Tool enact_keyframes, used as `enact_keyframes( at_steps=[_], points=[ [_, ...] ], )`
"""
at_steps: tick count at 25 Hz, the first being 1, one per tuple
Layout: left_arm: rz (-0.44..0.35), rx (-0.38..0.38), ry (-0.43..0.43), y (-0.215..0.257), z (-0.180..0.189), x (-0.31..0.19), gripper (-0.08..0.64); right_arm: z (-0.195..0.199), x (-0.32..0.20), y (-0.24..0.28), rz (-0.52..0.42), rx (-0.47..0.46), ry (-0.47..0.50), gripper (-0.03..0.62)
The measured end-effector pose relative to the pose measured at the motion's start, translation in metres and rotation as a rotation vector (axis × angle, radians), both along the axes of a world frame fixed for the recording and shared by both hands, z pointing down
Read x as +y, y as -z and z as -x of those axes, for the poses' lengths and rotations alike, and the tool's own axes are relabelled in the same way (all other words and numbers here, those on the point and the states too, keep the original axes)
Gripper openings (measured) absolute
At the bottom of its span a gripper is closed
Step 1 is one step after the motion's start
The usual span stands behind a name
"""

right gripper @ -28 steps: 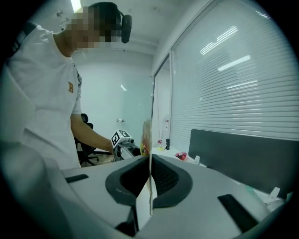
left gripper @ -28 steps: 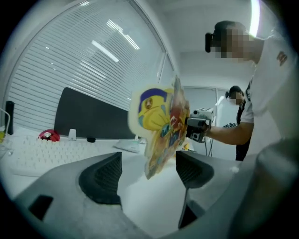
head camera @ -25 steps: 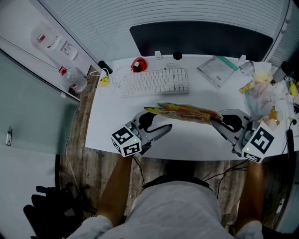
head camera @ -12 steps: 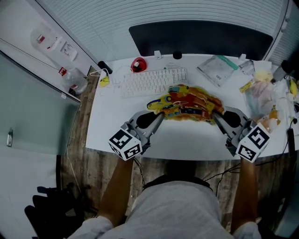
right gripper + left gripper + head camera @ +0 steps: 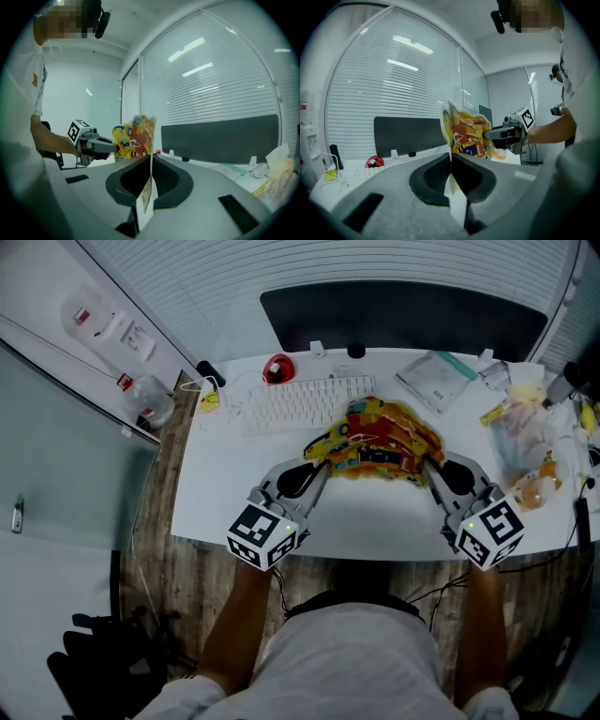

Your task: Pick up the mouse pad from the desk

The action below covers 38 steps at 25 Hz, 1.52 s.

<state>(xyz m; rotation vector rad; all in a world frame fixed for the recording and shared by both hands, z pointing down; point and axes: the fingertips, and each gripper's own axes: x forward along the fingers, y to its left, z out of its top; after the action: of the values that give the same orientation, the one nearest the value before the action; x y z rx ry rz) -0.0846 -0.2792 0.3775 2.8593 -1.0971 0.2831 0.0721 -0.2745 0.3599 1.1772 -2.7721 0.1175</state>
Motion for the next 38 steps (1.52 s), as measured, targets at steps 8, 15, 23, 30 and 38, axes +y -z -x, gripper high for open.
enact_keyframes(
  at_steps=[8,15,23,30,38],
  points=[
    [-0.01,-0.025,0.038,0.014,0.003,0.0,0.023,0.004,0.001,0.009,-0.04,-0.016,-0.037,0.018],
    [-0.049,-0.046,0.029,0.027,0.002,0.006,0.023,0.003,0.003,0.015,-0.066,-0.041,-0.075,0.018],
    [-0.09,-0.049,0.016,0.039,0.001,0.009,0.023,0.001,0.003,0.023,-0.096,-0.054,-0.105,0.018],
    [-0.091,-0.043,0.008,0.04,0.001,0.01,0.023,0.001,0.005,0.024,-0.097,-0.058,-0.112,0.018],
    [-0.08,-0.044,0.003,0.039,0.002,0.01,0.023,0.001,0.005,0.021,-0.082,-0.05,-0.118,0.018]
  ],
)
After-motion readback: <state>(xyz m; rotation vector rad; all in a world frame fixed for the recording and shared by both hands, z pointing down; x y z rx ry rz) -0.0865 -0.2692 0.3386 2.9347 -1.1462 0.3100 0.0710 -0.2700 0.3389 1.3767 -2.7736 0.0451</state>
